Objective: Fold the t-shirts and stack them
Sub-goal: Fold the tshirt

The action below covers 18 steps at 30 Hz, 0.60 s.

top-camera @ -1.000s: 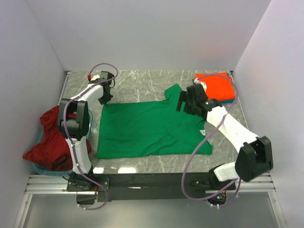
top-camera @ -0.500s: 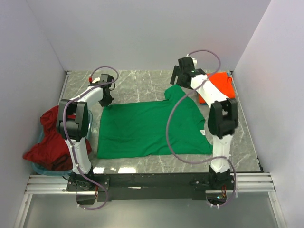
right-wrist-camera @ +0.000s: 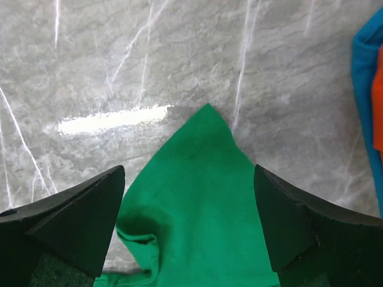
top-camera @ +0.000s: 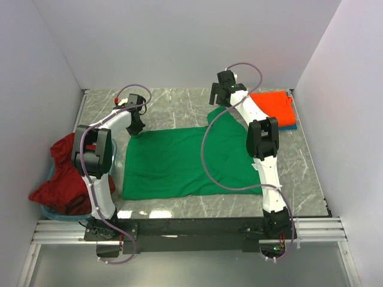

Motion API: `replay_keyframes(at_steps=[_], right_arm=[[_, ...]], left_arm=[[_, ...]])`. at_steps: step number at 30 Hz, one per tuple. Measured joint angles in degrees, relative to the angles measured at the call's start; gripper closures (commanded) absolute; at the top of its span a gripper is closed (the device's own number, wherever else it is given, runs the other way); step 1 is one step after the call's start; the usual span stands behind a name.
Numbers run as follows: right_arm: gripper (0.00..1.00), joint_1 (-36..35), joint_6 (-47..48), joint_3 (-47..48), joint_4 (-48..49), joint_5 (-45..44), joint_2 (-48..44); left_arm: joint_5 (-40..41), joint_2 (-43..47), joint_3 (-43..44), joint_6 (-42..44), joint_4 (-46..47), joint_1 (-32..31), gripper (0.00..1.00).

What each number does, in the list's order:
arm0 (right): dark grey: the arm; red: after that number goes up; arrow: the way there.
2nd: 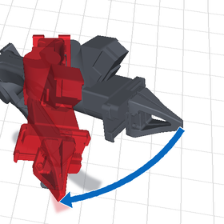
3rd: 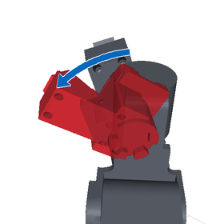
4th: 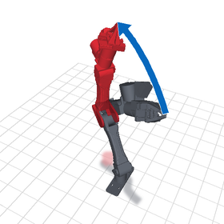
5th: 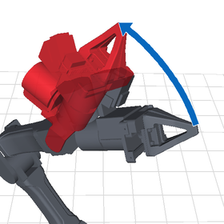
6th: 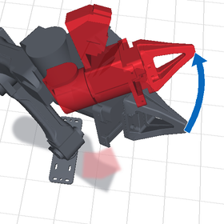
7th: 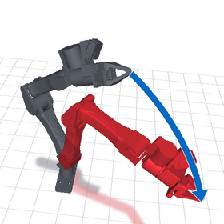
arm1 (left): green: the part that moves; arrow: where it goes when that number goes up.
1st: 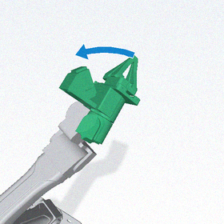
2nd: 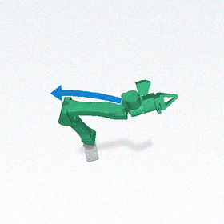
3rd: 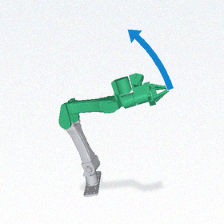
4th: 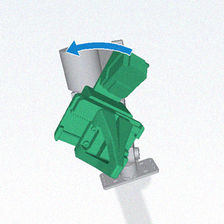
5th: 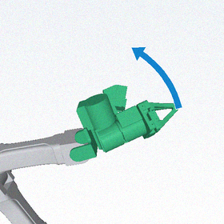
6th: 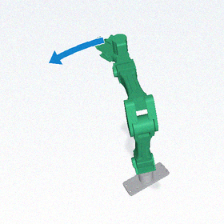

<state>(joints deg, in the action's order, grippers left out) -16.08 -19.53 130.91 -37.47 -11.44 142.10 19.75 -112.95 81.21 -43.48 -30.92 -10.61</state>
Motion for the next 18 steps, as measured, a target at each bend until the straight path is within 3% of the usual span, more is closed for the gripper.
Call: replay_keyframes(at_steps=[11,18], right_arm=[[0.09,2.1,0.0,3.8,-2.6,6.0,5.2],[0.22,2.3,-0.2,4.4,-2.5,9.5,6.1]], left_arm=[[-0.5,0.0,-0.2,0.8,0.2,0.0,0.99],[-0.9,0.0,-0.2,0.9,0.2,0.0,0.99]])
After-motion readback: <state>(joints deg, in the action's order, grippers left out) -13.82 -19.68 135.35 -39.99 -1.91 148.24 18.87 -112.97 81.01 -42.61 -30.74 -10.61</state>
